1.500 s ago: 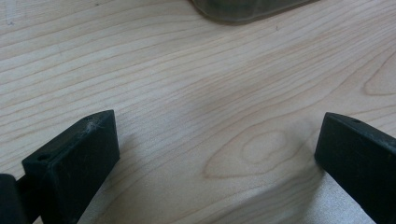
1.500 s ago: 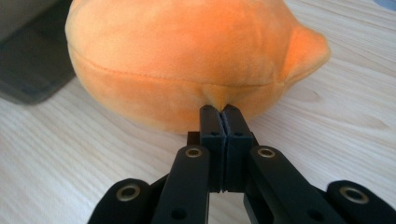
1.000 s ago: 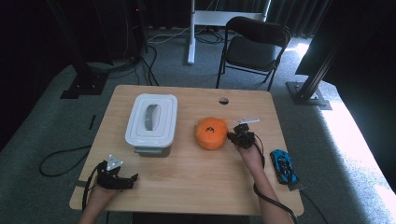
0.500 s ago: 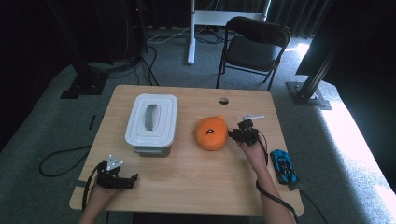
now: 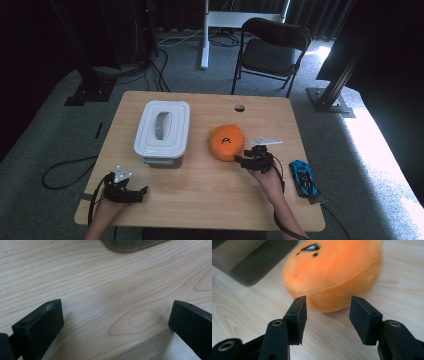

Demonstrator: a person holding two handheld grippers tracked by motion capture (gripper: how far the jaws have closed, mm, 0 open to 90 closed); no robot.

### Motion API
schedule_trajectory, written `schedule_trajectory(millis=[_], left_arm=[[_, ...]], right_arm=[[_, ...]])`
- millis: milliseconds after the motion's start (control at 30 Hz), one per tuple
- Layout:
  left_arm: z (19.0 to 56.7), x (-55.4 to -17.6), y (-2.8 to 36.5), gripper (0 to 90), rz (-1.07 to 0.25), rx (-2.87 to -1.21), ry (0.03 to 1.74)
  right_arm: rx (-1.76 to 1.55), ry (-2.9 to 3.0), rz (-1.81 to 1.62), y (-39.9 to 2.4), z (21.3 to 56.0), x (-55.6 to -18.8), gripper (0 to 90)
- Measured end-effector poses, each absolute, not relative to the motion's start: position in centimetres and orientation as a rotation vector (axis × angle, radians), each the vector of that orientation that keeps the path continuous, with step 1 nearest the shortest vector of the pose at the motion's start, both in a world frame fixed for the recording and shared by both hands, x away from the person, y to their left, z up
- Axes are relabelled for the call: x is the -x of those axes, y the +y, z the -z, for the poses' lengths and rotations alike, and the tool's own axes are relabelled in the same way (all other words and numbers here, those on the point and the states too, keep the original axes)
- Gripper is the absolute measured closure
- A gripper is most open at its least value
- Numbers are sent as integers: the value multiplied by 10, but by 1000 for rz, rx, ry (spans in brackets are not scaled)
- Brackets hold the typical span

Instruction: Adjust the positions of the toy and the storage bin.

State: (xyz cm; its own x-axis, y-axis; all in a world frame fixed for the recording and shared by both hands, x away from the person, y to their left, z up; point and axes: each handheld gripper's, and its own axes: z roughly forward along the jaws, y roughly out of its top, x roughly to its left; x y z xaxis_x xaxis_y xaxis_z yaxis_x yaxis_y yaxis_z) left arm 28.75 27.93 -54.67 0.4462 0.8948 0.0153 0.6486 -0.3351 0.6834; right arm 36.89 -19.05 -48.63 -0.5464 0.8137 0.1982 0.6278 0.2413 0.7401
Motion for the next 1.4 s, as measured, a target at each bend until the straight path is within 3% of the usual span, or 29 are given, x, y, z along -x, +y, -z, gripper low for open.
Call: schedule_trajectory(millis=[300, 400, 500, 667, 733, 1400], left_arm=[[547, -287, 279, 3, -527, -2094, 1287], [547, -288, 279, 3, -527, -2094, 1287], [547, -288, 279, 3, -527, -2094, 1287], [547, -288, 279, 2, -527, -2094, 1287], [547, -288, 279, 2, -527, -2094, 1287], [547, -288, 279, 3, -527, -2094, 1287]], right_arm=[[-1370, 2273, -1175, -176, 496, -374, 457], [-1369, 2258, -1155, -174, 497, -375, 498], [-1373, 2243, -1135, -172, 497, -377, 563], [-1364, 2253, -1087, -170, 495, -376, 819], [-1368, 2257, -1079, -171, 494, -376, 861], [-1535, 2166, -1130, -214, 491, -395, 863]])
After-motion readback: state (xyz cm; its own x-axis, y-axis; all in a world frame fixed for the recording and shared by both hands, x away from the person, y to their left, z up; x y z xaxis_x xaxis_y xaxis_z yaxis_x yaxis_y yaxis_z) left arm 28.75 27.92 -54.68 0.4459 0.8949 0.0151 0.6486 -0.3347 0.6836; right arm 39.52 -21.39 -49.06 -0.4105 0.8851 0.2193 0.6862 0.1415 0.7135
